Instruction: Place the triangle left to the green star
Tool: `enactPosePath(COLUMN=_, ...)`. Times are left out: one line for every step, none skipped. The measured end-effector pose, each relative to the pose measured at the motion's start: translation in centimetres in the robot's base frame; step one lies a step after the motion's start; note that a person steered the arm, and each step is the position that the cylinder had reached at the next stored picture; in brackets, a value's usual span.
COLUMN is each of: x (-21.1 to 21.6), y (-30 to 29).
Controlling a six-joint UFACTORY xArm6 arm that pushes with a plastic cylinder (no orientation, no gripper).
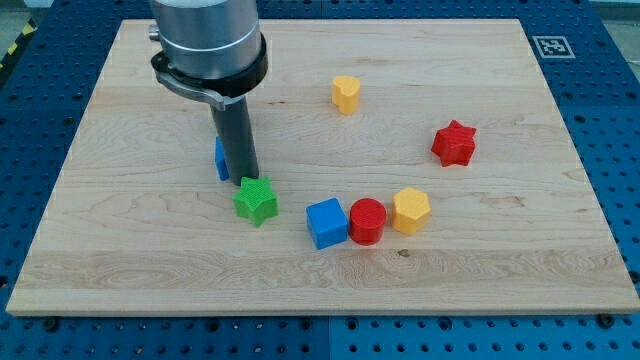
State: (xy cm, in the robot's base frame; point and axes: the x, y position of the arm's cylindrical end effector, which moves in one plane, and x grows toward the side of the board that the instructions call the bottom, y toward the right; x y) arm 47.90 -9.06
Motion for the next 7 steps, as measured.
enactPosePath(x=0.0, y=2.8)
enactPosePath(x=-2.4, y=5.1)
enactPosePath(x=-4.4, y=3.8)
enactPosePath(x=-4.4, y=-0.1)
enactPosePath(x=-4.4, y=-2.5)
enactPosePath(x=-3.8, y=-2.5)
enactPosePath(x=-2.2, y=-2.5)
